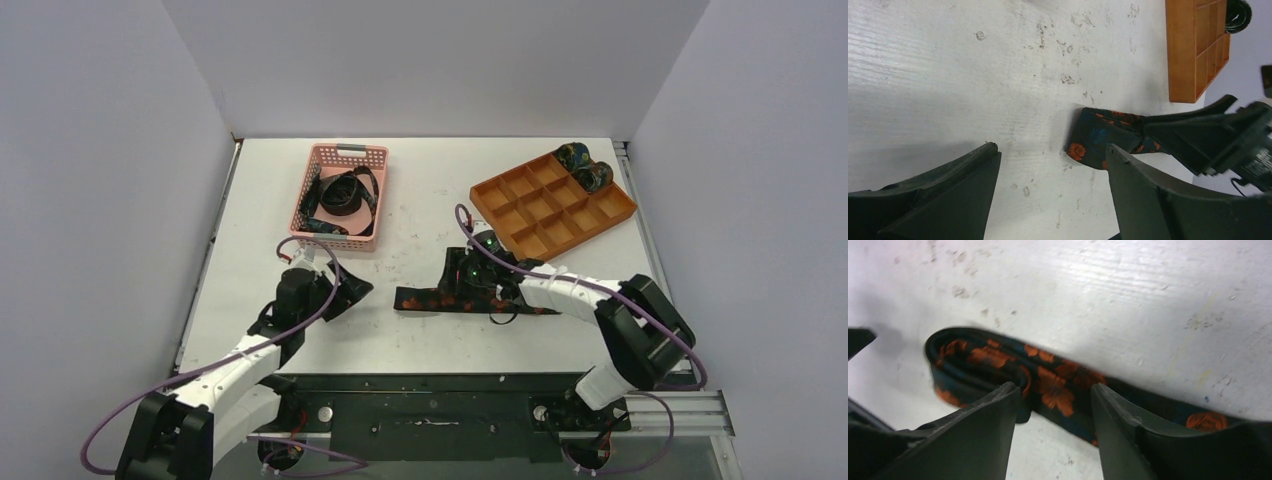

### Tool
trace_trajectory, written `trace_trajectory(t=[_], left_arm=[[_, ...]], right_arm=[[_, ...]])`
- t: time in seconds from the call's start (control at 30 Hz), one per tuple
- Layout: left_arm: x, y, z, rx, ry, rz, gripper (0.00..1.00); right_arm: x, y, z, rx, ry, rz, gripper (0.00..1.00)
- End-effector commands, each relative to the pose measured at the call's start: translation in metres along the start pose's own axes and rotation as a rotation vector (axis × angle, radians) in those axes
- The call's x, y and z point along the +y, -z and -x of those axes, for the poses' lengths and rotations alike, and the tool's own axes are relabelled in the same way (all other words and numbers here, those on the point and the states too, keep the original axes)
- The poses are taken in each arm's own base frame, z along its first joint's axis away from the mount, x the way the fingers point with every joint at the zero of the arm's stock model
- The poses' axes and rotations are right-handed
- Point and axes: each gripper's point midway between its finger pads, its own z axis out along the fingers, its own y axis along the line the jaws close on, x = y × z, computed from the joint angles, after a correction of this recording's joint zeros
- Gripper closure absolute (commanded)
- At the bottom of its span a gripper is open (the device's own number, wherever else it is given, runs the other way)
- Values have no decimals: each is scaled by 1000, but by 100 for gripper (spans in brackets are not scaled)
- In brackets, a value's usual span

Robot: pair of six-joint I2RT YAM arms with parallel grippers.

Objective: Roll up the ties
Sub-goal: Roll the tie at the center of the board.

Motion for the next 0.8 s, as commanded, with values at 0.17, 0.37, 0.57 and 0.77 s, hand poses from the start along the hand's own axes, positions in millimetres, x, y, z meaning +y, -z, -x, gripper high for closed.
trace_trajectory(t=[0.17, 0.37, 0.57, 0.77], left_arm=[[-7, 21, 9, -86, 26, -58, 26], [2, 28, 4, -85, 21, -31, 26], [5, 29, 0, -70, 12, -29, 26], [3, 27, -8, -32, 12, -43, 26]], right_arm=[[7, -58, 48, -35, 53, -45, 64], [30, -94, 30, 120, 224, -22, 73], [46, -99, -6, 252, 372, 4, 75], [56, -84, -43, 352, 467, 26, 75]])
